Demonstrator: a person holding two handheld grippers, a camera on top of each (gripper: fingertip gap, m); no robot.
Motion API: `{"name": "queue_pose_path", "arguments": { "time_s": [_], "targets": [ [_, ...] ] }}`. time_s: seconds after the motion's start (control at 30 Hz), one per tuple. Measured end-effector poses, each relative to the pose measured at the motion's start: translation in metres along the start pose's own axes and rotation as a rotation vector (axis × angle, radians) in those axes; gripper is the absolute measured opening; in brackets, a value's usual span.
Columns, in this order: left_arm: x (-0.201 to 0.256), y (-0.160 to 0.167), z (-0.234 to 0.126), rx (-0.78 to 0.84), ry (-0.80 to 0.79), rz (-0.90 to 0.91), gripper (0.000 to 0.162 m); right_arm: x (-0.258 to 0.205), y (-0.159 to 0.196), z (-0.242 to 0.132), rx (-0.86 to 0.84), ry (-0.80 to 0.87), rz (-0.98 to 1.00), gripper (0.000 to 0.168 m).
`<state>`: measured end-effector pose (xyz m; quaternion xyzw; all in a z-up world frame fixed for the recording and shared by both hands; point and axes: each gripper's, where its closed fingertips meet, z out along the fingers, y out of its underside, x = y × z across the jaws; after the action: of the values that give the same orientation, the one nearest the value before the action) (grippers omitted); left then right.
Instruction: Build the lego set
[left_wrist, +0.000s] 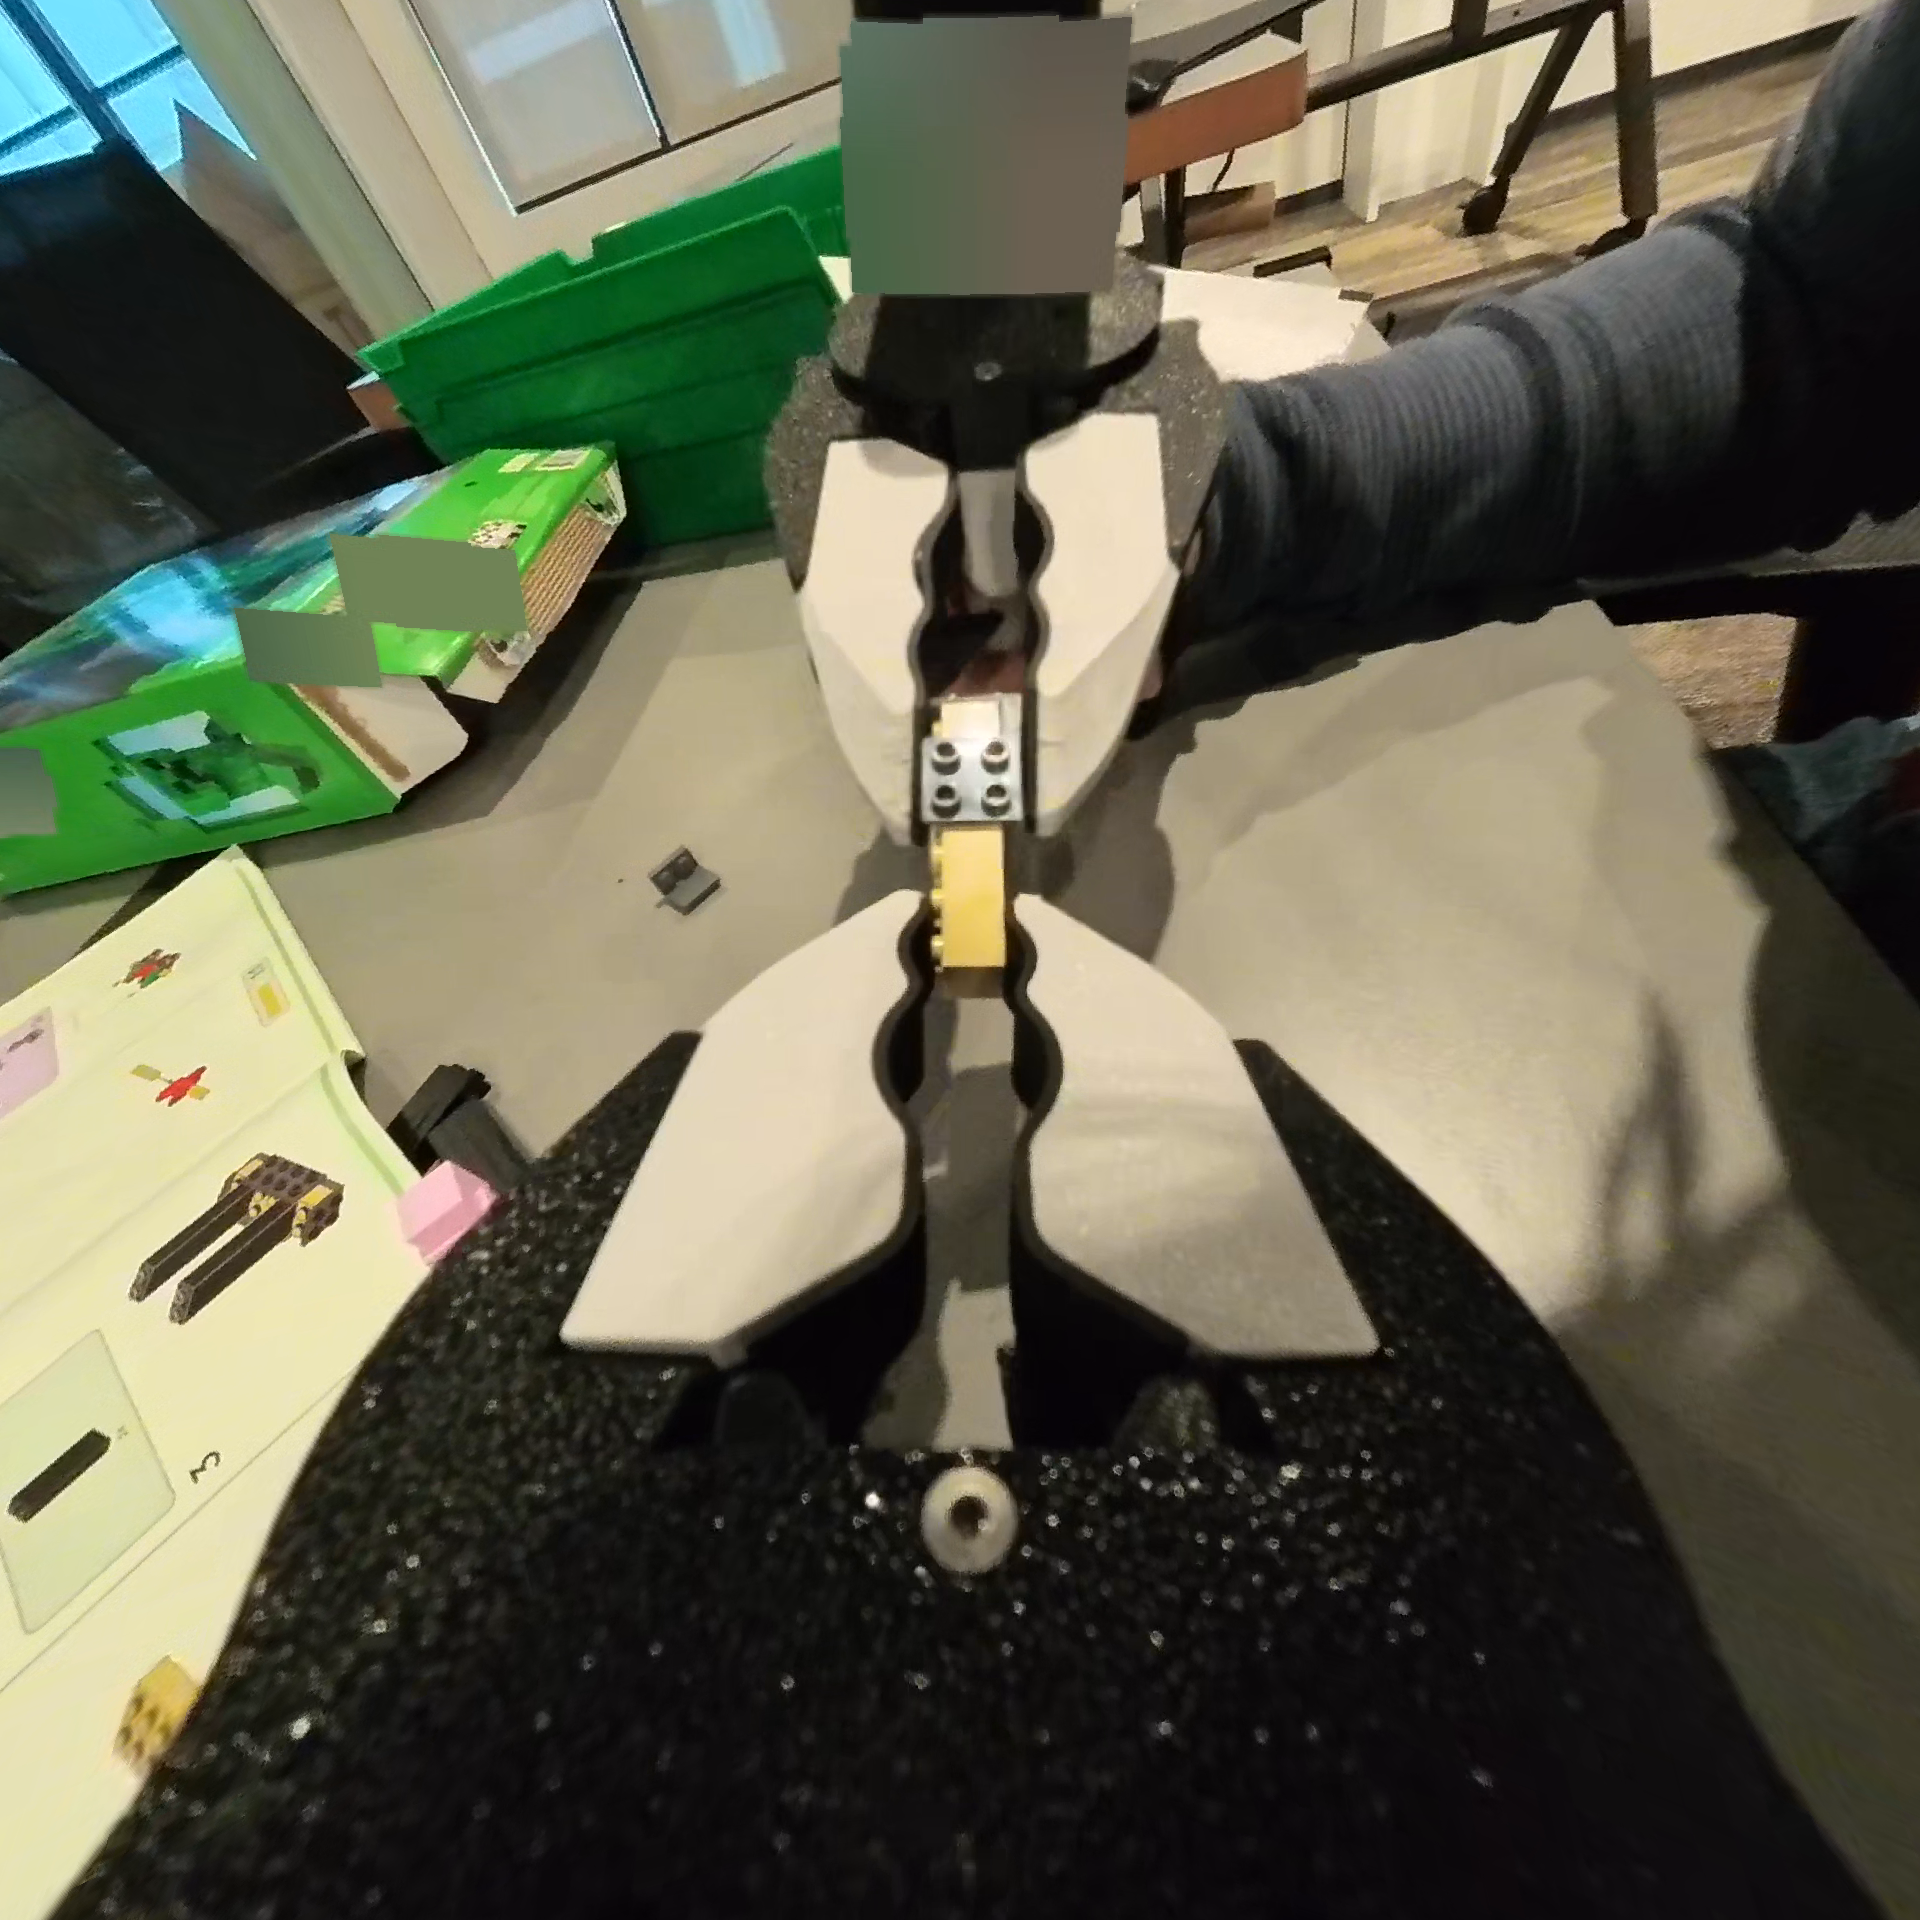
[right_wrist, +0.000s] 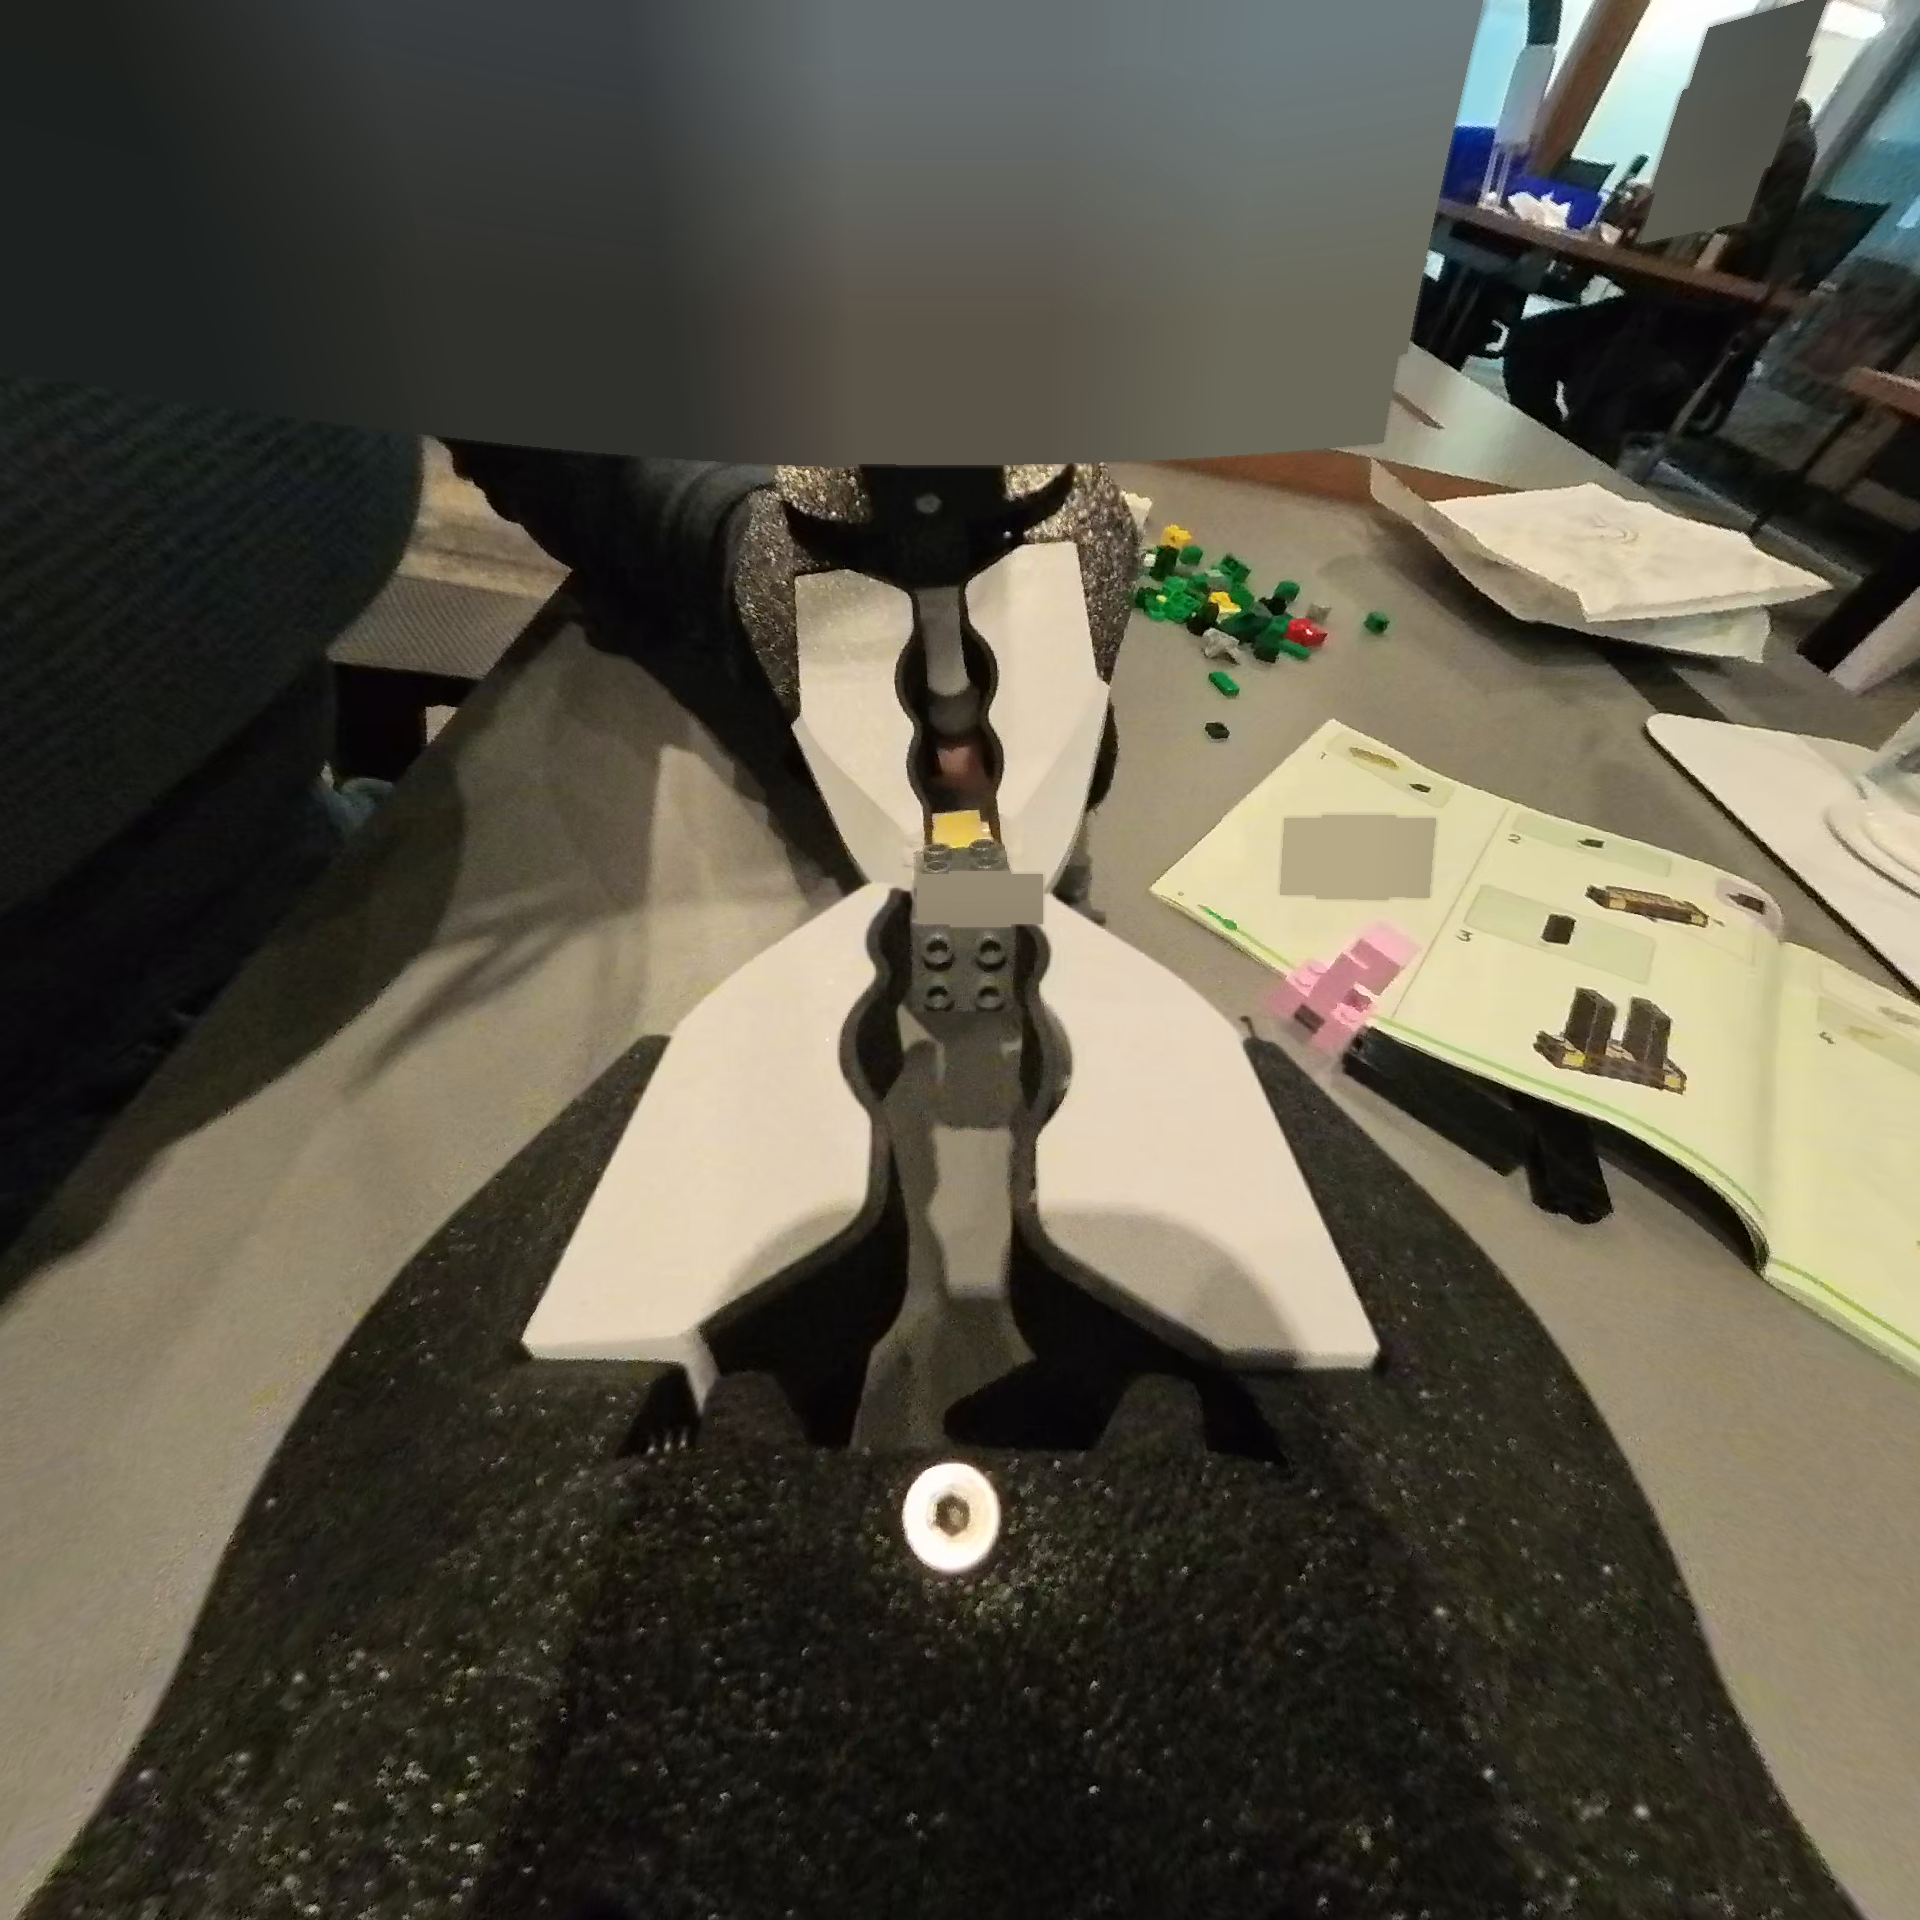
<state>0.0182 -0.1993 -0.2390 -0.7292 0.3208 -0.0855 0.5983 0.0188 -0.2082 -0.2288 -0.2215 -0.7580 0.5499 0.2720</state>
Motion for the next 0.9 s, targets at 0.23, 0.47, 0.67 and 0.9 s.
{"name": "queue_pose_path", "arguments": {
  "time_s": [0.23,0.47,0.67,0.9],
  "targets": [
    [-0.015,0.001,0.0,0.004,-0.097,-0.034,0.047,0.009,-0.009,-0.012,0.108,0.008,0.069,0.017],
    [-0.011,-0.012,-0.004,0.097,-0.07,-0.037,0.026,0.008,-0.013,-0.017,0.182,-0.044,0.129,0.017],
    [-0.007,-0.019,-0.006,0.144,-0.046,-0.048,0.017,0.005,-0.013,-0.013,0.187,-0.06,0.122,0.017],
    [-0.007,-0.021,-0.007,0.173,-0.033,-0.07,0.011,0.006,-0.017,-0.015,0.212,-0.056,0.118,0.017]
  ]
}}
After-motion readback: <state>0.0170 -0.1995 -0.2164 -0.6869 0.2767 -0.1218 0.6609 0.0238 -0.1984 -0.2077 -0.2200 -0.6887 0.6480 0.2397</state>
